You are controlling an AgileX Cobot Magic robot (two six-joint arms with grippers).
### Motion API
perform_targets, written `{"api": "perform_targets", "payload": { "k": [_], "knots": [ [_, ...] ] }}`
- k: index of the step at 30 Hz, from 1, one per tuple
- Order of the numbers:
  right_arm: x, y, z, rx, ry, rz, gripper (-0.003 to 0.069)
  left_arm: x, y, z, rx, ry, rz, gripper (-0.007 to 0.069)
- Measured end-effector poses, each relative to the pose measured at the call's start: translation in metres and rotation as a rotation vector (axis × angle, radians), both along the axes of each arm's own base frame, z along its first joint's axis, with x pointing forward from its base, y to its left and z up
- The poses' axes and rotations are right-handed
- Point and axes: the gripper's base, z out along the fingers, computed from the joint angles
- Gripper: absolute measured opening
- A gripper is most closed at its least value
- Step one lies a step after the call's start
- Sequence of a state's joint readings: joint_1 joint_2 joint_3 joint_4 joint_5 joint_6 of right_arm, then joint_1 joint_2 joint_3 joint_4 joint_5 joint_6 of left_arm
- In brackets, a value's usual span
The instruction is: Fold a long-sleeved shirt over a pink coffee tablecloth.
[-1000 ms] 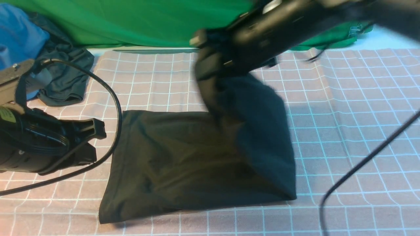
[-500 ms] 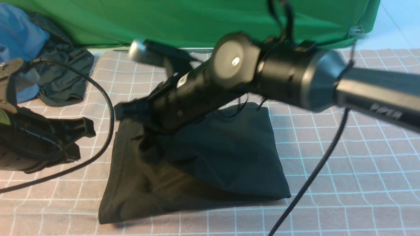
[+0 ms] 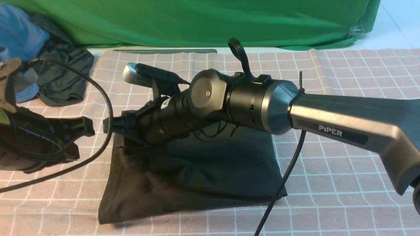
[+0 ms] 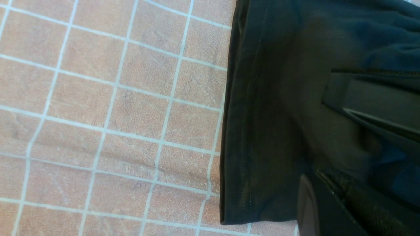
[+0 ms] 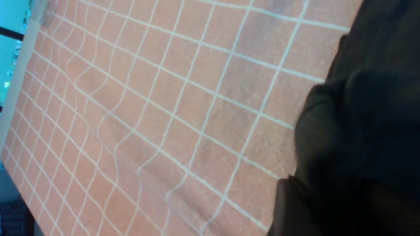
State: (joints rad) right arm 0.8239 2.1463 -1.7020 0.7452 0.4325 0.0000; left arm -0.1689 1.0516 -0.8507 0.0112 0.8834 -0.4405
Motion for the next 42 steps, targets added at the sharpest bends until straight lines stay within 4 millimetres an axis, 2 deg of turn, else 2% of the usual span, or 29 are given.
{"api": "perform_targets", "payload": {
  "k": [1,3,6,8,9,10,11,12,13,15,18,19,20,24,28,29,31,32,34,38,40,42],
  "knots": [
    [0.001,0.0,0.004,-0.003,-0.016,0.026,0.0447,0.0,0.0,0.0,0.0,0.0,0.0,0.0014],
    [0.003,-0.002,0.013,-0.013,-0.035,0.079,0.0484,0.0,0.0,0.0,0.0,0.0,0.0,0.0014],
    [0.011,-0.014,0.029,-0.052,-0.051,0.156,0.0475,0.0,-0.001,0.0,-0.011,0.002,0.002,0.0014],
    [0.019,-0.029,0.044,-0.106,-0.07,0.204,0.0416,0.0,-0.003,0.0,-0.037,0.0,0.005,0.0014],
    [0.025,-0.043,0.055,-0.159,-0.091,0.233,0.0346,0.001,-0.004,0.001,-0.062,-0.007,0.006,0.0014],
    [0.027,-0.048,0.059,-0.18,-0.098,0.242,0.0318,0.001,-0.005,0.001,-0.073,-0.012,0.004,0.0014],
    [0.035,-0.073,0.076,-0.297,-0.124,0.277,0.0172,0.004,-0.011,0.001,-0.126,-0.021,-0.021,0.0014],
    [0.037,-0.085,0.084,-0.343,-0.135,0.28,0.011,0.007,-0.014,0.001,-0.155,-0.029,-0.037,0.0014],
    [0.041,-0.098,0.091,-0.389,-0.137,0.276,0.0078,0.01,-0.019,0.0,-0.198,-0.028,-0.051,0.0014],
    [0.044,-0.121,0.102,-0.463,-0.14,0.262,0.0046,0.02,-0.026,-0.005,-0.252,-0.012,-0.08,0.0014],
    [0.047,-0.158,0.119,-0.52,-0.145,0.207,0.0038,0.04,-0.036,-0.016,-0.316,0.047,-0.104,0.0014],
    [0.047,-0.162,0.121,-0.525,-0.144,0.201,0.0038,0.041,-0.038,-0.017,-0.32,0.05,-0.106,0.0014],
    [0.043,-0.177,0.123,-0.539,-0.129,0.18,0.0038,0.054,-0.043,-0.026,-0.321,0.087,-0.113,0.0014],
    [0.027,-0.195,0.106,-0.58,-0.047,0.198,0.0038,0.076,-0.064,-0.042,-0.301,0.148,-0.163,0.0014],
    [0.013,-0.201,0.067,-0.624,0.066,0.265,0.0038,0.097,-0.085,-0.062,-0.282,0.189,-0.183,0.0014],
    [0.012,-0.201,0.066,-0.625,0.07,0.265,0.0038,0.098,-0.086,-0.062,-0.282,0.189,-0.184,0.0014],
    [0.009,-0.203,0.048,-0.632,0.087,0.262,0.0038,0.105,-0.09,-0.081,-0.254,0.25,-0.188,0.0014],
    [0.009,-0.203,0.047,-0.633,0.087,0.261,0.0038,0.105,-0.09,-0.082,-0.248,0.256,-0.19,0.0014],
    [0.009,-0.203,0.04,-0.625,0.08,0.25,0.0038,0.106,-0.088,-0.103,-0.193,0.345,-0.207,0.0014],
    [0.01,-0.202,0.039,-0.615,0.062,0.247,0.0038,0.095,-0.083,-0.129,-0.145,0.431,-0.193,0.0014],
    [0.011,-0.201,0.04,-0.608,0.058,0.25,0.0038,0.087,-0.079,-0.139,-0.139,0.453,-0.175,0.0014],
    [0.011,-0.201,0.04,-0.608,0.058,0.25,0.0038,0.084,-0.078,-0.141,-0.145,0.447,-0.165,0.0014]
  ]
}}
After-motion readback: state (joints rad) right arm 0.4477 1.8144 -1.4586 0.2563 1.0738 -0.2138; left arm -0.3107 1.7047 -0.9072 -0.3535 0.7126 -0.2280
